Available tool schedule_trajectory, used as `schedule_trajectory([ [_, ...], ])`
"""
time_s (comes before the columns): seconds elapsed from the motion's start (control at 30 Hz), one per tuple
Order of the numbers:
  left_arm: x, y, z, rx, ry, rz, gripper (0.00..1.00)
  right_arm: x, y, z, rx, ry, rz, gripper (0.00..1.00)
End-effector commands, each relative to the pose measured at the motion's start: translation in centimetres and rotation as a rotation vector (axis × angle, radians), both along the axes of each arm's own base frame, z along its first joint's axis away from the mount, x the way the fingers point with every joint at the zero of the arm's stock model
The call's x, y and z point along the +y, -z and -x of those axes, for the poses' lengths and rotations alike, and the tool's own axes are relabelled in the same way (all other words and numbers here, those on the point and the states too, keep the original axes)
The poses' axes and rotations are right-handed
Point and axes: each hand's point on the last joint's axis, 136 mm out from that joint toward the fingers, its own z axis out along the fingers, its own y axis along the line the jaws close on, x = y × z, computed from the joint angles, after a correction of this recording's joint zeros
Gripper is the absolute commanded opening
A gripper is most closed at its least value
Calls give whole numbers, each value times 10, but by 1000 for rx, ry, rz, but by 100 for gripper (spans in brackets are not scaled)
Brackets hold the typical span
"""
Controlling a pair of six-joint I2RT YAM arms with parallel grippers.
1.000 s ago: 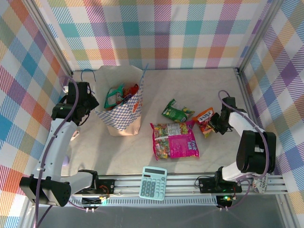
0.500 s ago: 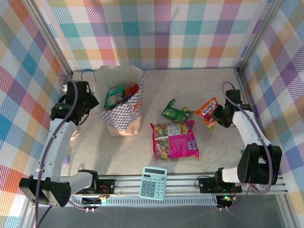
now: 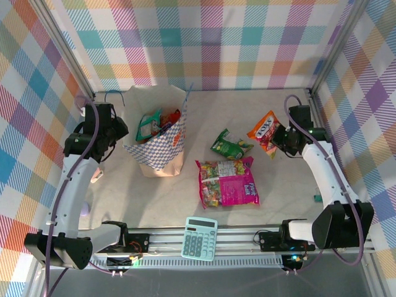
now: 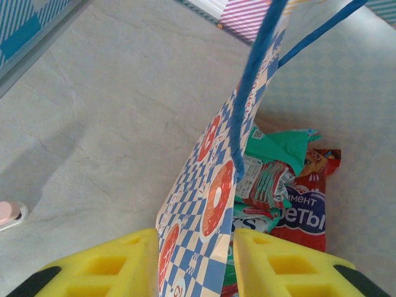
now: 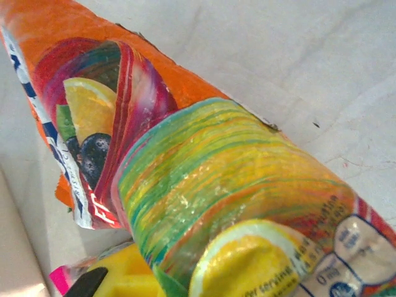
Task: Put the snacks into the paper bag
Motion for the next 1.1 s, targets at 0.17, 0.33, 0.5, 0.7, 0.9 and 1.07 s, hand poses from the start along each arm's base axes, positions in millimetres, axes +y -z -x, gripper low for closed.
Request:
schedule_trajectory([
  [0.17,-9,-35,-5,-86,70,-11,48,19,-59,0,-136,-71,54,0],
  [0.33,-11,-45,-9,-93,101,-38,59,29,-80,4,-184,-105,71,0],
  [0.5,-7,-53,-13,-92,94,-78,67,39,-101,9,-240,-156,76,0],
  [0.7,5,-54,-18,-103,13,-85,69,58,-127,14,-303,-251,103,0],
  [0.9,12,-53,-24,-116,-33,-89,67,78,-161,23,-394,-333,103,0],
  [1.07,17,-48,-30,-111,-63,-81,62,95,-194,35,-487,-395,84,0],
])
